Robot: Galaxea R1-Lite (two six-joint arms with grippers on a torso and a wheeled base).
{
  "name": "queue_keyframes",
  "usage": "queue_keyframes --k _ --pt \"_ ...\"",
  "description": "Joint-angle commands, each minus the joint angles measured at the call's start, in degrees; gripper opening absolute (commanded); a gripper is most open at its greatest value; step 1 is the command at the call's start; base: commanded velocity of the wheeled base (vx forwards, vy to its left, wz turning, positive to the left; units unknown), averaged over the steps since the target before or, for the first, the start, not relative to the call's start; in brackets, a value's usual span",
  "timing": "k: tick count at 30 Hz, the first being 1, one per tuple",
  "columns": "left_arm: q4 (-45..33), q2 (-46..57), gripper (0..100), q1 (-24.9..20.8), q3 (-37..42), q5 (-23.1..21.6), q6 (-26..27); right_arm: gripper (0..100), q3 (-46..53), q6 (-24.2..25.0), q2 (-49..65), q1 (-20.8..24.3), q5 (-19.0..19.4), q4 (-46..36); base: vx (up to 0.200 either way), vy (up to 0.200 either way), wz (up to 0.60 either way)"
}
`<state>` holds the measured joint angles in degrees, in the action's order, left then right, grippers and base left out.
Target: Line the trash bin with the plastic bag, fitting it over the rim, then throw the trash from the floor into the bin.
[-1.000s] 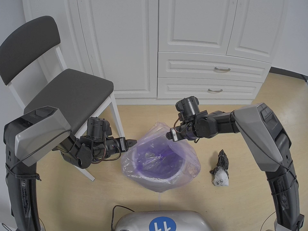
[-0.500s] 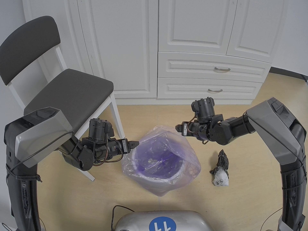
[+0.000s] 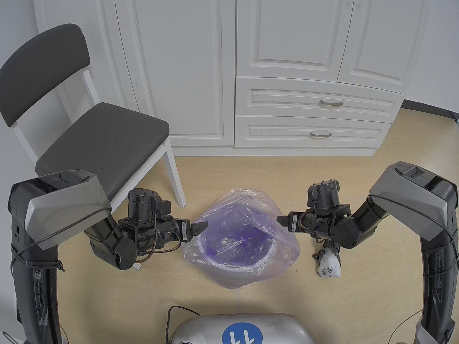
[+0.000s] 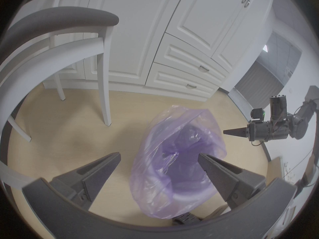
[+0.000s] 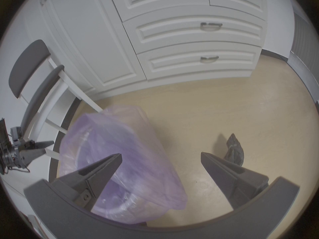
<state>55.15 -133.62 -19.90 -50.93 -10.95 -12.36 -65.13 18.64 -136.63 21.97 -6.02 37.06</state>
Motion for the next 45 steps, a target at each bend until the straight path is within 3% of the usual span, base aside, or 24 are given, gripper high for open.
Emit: queue_keyframes --k 1,2,6,12,18,24,27,38,45 --pt "-2.33 -3.31 100 3.11 -2.86 -1.36 4.45 100 -0.34 0.17 -4.34 -1.14 0.84 0.56 0.000 0.000 0.00" --pt "-2.33 -3.31 100 3.11 -2.86 -1.36 4.45 100 -0.34 0.17 -4.34 -1.14 0.84 0.56 0.000 0.000 0.00" --pt "-20.78 -6.04 100 4.95 -15.07 -3.38 10.60 100 -3.86 0.34 -8.21 -1.31 0.84 0.73 0.000 0.000 0.00" --pt "-30.37 -10.52 100 5.92 -27.47 -2.85 12.27 100 -9.75 4.12 -11.29 -1.93 0.75 0.82 0.000 0.000 0.00" --pt "-31.42 -13.51 100 5.92 -33.62 0.84 11.75 100 -13.79 7.38 -12.34 -2.98 0.49 1.09 0.000 0.000 0.00" --pt "-30.89 -14.91 100 5.74 -34.67 1.72 11.66 100 -18.01 10.36 -14.98 -3.95 0.05 1.17 0.000 0.000 0.00" --pt "-30.80 -16.06 100 5.48 -36.61 4.36 11.13 100 -18.98 11.42 -15.59 -3.95 0.05 1.09 0.000 0.000 0.00" --pt "-31.68 -23.35 100 4.16 -50.58 12.44 5.15 100 -18.19 11.51 -14.36 -4.39 0.31 1.26 0.000 0.000 0.00" --pt "-32.83 -26.96 100 3.81 -56.21 12.79 4.98 100 -16.87 11.59 -11.73 -4.39 0.66 1.44 0.000 0.000 0.00"
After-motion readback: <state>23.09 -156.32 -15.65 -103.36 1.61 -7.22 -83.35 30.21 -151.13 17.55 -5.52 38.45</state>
